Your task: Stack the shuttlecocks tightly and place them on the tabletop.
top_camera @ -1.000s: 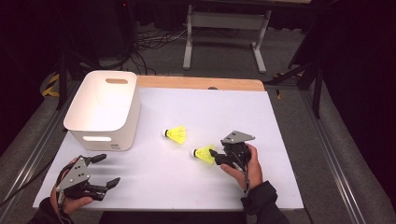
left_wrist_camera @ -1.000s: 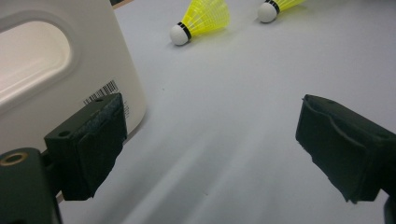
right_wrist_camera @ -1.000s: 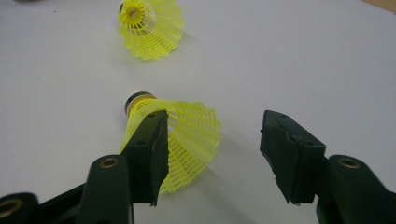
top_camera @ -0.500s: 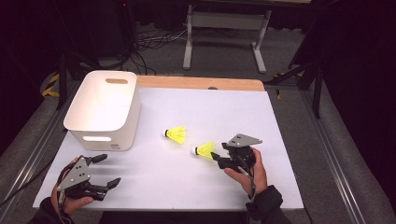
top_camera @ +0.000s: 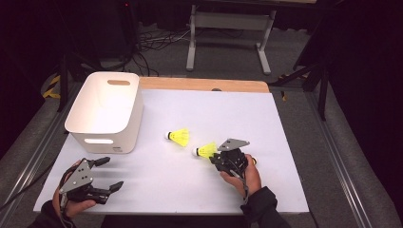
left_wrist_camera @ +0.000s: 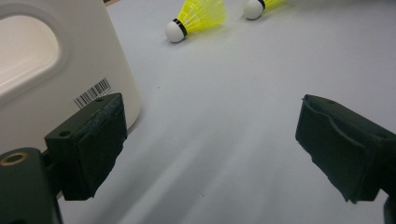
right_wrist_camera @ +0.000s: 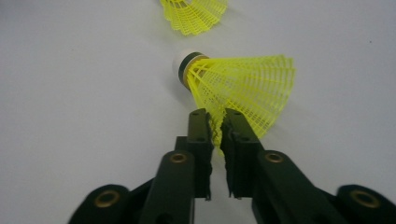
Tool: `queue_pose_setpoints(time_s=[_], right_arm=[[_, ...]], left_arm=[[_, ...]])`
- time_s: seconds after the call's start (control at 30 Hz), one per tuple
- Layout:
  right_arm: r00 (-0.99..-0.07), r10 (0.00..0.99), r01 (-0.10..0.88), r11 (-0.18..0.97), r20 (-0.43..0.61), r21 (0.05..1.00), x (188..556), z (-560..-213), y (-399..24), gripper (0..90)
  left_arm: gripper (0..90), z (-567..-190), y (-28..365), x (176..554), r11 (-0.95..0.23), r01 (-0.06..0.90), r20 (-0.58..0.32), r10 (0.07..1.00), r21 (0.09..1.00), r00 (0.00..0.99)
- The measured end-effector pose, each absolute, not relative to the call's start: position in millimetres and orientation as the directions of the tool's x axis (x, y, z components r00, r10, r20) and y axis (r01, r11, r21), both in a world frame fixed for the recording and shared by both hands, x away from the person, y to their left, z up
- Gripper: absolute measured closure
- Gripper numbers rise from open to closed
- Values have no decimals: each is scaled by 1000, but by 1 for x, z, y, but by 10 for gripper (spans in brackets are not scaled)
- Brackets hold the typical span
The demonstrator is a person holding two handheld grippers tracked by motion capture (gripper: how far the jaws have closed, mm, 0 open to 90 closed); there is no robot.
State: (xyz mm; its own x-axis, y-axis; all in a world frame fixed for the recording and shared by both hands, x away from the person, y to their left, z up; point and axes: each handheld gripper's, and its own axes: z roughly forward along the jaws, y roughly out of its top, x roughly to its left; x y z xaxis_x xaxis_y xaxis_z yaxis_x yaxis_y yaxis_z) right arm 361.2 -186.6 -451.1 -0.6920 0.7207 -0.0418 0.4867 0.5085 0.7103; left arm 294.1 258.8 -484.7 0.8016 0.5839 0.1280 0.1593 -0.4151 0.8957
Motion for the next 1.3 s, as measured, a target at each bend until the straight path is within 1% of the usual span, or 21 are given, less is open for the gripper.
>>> queue_pose_setpoints(time_s=[0.1,0.17,0.4,0.63,1.03,1.3], right_arm=[[-700,712,476,512,-44,716,361,-451,-186,891],[-703,709,470,513,-46,718,361,-450,-185,900],[-709,702,429,509,-72,746,360,-445,-179,900],[-705,706,407,471,-59,783,363,-434,-177,900],[-723,687,380,484,-74,788,371,-429,-167,900],[-734,676,389,490,-59,780,383,-433,-154,900]], left_arm=[[98,-485,258,295,-419,161,128,582,894,803],[98,-485,258,295,-420,161,128,581,893,804],[98,-485,259,294,-416,157,130,582,896,802],[98,-484,259,294,-413,153,130,581,898,804],[99,-484,259,294,-413,152,129,578,898,806],[99,-484,259,293,-410,151,128,577,899,806]])
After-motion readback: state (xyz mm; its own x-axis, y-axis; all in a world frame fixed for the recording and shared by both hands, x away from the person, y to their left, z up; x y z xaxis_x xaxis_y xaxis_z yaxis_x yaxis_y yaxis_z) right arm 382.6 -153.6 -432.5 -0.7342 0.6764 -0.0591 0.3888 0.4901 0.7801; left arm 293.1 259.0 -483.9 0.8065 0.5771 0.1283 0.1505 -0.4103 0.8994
